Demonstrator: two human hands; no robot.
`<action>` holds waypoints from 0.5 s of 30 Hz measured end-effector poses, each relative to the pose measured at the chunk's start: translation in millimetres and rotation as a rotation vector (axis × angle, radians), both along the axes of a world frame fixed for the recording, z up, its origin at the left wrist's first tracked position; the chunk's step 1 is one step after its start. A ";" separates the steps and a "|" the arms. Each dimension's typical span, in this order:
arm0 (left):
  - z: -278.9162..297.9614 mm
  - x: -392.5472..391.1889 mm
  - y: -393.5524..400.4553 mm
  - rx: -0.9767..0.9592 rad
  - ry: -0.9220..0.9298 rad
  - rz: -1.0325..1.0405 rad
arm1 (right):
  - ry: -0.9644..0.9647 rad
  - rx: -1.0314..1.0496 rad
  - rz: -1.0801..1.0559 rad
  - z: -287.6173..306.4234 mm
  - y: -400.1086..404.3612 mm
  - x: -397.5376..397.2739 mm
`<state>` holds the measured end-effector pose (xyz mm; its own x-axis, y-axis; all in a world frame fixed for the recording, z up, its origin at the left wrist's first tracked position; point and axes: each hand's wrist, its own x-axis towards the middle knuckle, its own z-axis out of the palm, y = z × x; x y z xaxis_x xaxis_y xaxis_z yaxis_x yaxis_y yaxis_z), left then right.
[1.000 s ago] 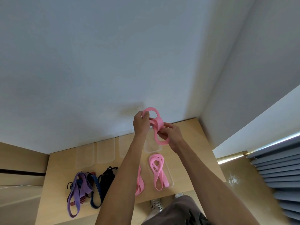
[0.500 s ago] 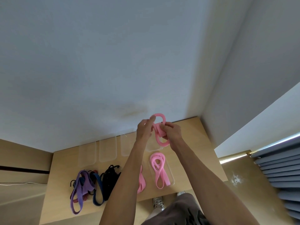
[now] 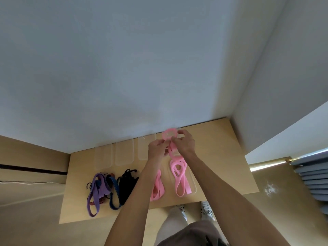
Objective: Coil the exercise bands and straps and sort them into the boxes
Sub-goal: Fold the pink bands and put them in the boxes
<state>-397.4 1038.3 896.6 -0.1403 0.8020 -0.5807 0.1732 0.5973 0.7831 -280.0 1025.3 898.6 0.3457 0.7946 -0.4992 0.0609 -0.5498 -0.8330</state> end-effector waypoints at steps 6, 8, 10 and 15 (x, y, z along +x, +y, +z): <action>-38.9 -22.4 15.7 -0.023 0.074 -0.123 | -0.089 -0.061 0.057 -33.9 10.8 -17.4; -56.2 -26.5 26.7 -0.018 0.101 -0.165 | -0.128 -0.081 0.038 -45.4 20.6 -25.5; -71.0 -28.7 37.4 0.003 0.120 -0.194 | -0.165 -0.101 -0.003 -56.9 31.0 -34.2; -95.4 -29.4 66.6 0.067 0.215 -0.268 | -0.238 -0.135 -0.061 -80.2 61.4 -46.4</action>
